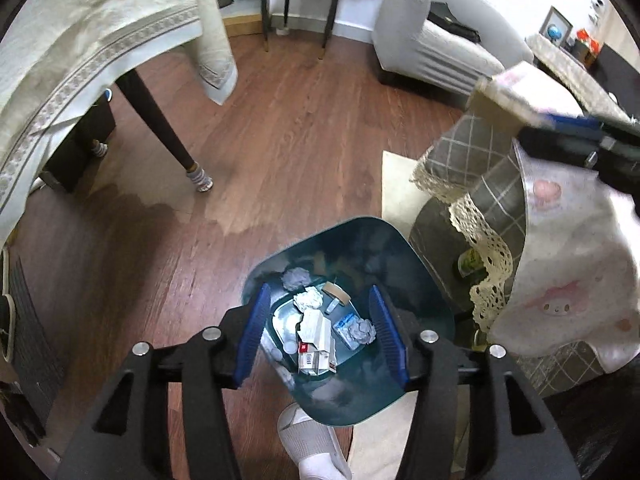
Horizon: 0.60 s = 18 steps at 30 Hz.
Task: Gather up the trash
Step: 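Carry the lid and tape ring over the teal bin and release both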
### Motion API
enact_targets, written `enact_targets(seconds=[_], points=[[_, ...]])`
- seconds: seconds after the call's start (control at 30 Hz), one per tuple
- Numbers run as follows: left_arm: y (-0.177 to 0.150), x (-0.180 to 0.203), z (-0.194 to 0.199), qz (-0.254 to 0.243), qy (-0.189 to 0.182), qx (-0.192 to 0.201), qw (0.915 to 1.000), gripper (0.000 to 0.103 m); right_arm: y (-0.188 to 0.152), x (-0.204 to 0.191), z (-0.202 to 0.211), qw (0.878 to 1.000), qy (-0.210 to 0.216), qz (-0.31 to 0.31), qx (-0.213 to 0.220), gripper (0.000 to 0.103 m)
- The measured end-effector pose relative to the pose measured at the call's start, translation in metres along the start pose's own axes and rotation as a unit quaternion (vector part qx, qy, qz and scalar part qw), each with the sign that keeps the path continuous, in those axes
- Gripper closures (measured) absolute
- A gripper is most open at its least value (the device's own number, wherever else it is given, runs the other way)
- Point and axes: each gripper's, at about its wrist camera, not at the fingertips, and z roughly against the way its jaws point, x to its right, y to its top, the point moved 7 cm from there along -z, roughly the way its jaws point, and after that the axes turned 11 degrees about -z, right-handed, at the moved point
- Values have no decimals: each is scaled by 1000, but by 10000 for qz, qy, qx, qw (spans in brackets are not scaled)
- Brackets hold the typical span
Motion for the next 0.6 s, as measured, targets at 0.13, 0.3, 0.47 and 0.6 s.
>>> enact_targets(seconds=[0.13,0.3,0.47,0.6], points=[[-1,-14,12,175,-7,175,9997,42,-5,-12,-18,9998,-3,83,-200,69],[-1,-31,26,405,7,394,9984,37,-15,-27,-42,9984,-24,229,-525,69],[2,-43,41,572,0,630,9964,35,-29,-37,-59,9959,-68,361,-827,69],[8,-45,57,582,-17,897,9943,33,-40,-39,-71,9939,-58,374,-1040,48]])
